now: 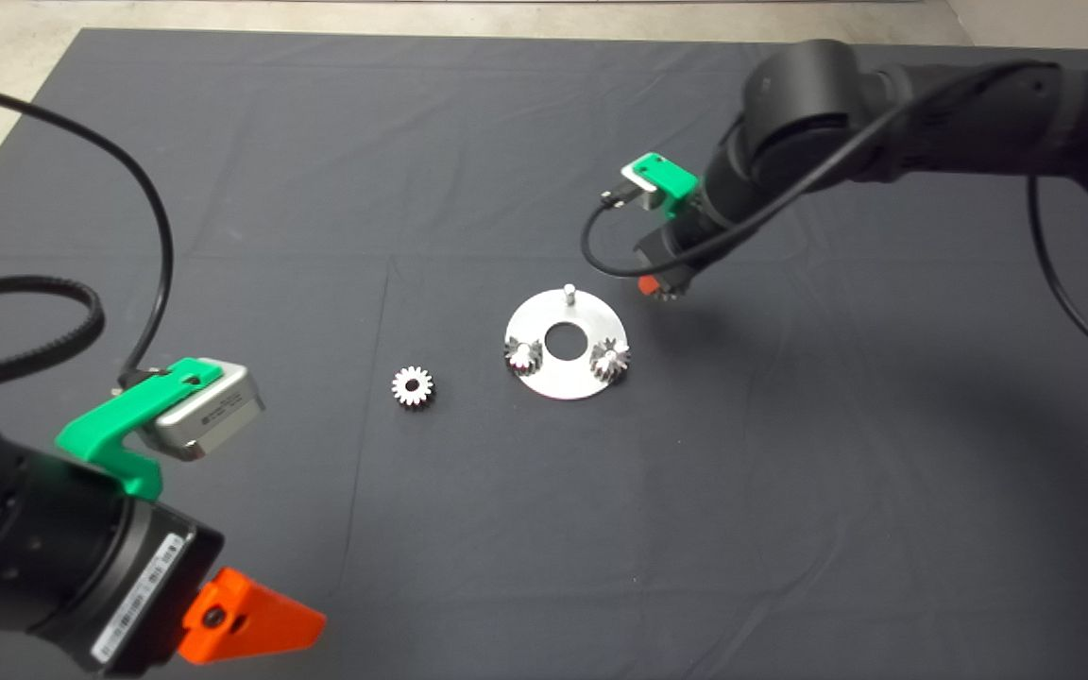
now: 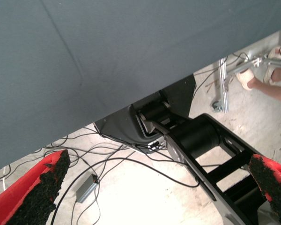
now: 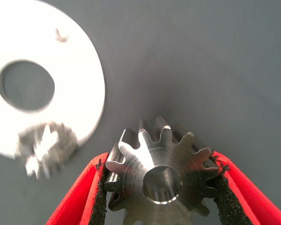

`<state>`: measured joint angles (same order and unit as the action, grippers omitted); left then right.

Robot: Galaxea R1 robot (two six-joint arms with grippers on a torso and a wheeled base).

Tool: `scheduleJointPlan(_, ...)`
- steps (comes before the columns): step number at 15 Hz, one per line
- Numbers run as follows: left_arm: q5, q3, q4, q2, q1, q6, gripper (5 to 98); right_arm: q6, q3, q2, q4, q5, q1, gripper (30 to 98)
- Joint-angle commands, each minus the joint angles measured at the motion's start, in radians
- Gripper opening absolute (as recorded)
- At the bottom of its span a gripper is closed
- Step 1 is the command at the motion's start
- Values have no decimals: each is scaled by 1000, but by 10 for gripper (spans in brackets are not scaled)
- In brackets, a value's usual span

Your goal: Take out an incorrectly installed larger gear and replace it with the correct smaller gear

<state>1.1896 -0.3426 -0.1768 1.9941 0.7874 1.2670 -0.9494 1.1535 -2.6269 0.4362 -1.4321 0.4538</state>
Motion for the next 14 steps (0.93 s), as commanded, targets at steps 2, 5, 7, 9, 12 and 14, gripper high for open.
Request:
scheduleJointPlan(2, 8, -1, -13, 35, 10, 18, 981, -38, -88, 85, 108, 2, -69, 497)
scheduleJointPlan(5, 16, -1, -15, 35, 10, 18, 981, -50, -91, 121, 187, 4, -128, 496)
scheduleJointPlan(7, 16, -1, -13, 35, 10, 18, 981, -80, -94, 120, 241, 1, -142, 496)
scheduleJointPlan(9, 16, -1, -13, 35, 10, 18, 981, -83, -94, 119, 245, 2, -144, 496)
scheduleJointPlan(12, 18, -1, -13, 33, 10, 18, 981, -84, -94, 120, 248, 2, -147, 496)
scheduleJointPlan(14, 18, -2, -13, 32, 10, 18, 981, -84, -94, 119, 248, 2, -147, 502)
